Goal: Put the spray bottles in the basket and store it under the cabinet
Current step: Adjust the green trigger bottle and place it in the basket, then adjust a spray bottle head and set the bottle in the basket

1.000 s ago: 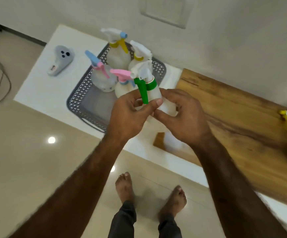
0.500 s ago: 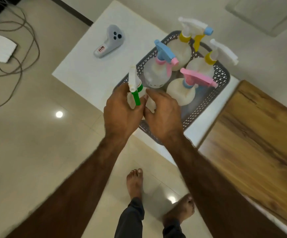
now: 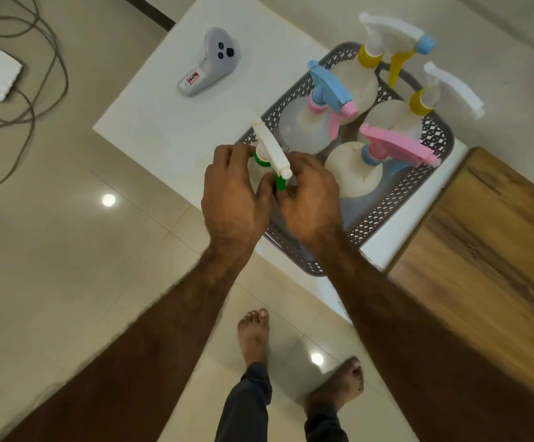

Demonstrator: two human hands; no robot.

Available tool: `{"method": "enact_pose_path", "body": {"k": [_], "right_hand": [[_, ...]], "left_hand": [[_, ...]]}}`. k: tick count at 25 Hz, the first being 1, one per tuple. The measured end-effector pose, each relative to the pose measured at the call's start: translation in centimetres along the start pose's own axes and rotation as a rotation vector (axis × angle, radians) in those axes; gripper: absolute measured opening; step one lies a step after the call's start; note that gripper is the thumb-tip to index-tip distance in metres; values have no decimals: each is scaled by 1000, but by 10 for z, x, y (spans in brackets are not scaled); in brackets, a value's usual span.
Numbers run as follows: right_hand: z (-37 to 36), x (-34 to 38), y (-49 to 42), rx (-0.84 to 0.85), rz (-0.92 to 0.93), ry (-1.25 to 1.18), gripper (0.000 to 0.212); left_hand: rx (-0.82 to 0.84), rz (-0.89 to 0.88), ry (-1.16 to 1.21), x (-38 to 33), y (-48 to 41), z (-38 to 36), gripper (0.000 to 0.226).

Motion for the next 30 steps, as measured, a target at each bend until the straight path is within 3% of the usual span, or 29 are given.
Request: {"method": "enact_pose_path", "body": {"k": [4,9,13,17,25,30], "right_hand": [[-2,0,8,44,-26,89,43],[31,0,26,34,-46,24,37],[85,-16,56,-57,-38,11,27],[152,-62,77,-238,-145,-6,24],[340,-234,141,-643,-476,9,17],[436,-328,188,-787,-571,161,24]], "left_hand": [[-38,15,-38,5,4,-2,48],[-76,83,-45,6,20,18,57],[-132,-44,118,-34,78,29,25],[20,-164,228,-113,134,-8,7],[396,-461,413,-304,252,-105,14],[714,-321,383,-379,349,-177,21]]}}
Point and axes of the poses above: each hand's wrist, its own y-axis away from the middle knuckle, its own z-axis out of the back of the hand, x = y × z, the point moved 7 cm from there along -y, towards the middle knuckle, and after that the axes turned 15 degrees about -x, right-handed, at the moved point
